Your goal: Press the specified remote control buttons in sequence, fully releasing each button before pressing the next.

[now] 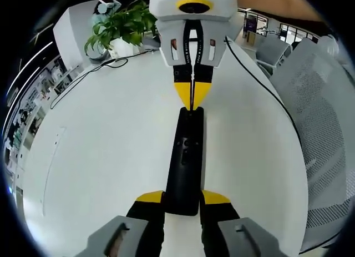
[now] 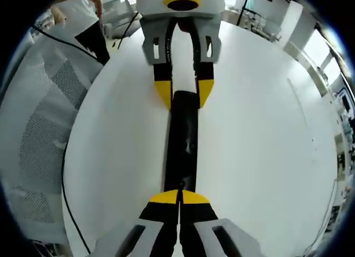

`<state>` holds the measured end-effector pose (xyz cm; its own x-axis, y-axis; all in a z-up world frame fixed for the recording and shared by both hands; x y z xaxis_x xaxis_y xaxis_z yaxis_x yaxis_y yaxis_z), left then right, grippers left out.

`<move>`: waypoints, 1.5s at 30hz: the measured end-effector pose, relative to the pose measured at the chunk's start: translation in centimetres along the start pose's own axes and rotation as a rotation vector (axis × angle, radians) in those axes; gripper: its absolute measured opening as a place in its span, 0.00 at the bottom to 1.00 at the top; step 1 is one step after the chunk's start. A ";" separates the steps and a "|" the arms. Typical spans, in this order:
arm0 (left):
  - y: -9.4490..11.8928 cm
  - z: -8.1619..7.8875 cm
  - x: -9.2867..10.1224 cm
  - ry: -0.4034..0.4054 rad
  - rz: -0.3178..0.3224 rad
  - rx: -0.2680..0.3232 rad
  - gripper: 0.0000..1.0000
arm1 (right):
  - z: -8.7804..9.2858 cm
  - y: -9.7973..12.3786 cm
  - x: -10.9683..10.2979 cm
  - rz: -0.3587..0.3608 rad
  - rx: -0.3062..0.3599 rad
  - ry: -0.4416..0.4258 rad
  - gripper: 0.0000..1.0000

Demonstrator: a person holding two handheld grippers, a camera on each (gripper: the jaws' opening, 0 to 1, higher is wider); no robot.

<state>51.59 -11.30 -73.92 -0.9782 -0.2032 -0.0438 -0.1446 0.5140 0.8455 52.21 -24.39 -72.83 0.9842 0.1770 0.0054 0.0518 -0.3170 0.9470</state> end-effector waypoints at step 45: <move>0.0 -0.1 0.1 0.003 -0.006 -0.012 0.23 | -0.6 1.8 0.1 0.030 -0.008 0.013 0.00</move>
<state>51.48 -11.37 -73.89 -0.9769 -0.2083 -0.0474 -0.1485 0.5024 0.8518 52.30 -24.36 -70.96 0.9830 0.1799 0.0381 0.0209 -0.3154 0.9487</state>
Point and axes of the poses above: the point that each gripper's makers call its tool centre point, and the gripper's own axes: y roughly backward along the fingers, x roughly to its right, z roughly out of its underside, the point moved 4 cm from there along y, roughly backward along the fingers, and after that the axes turned 2 degrees about y, right-handed, at the moved point
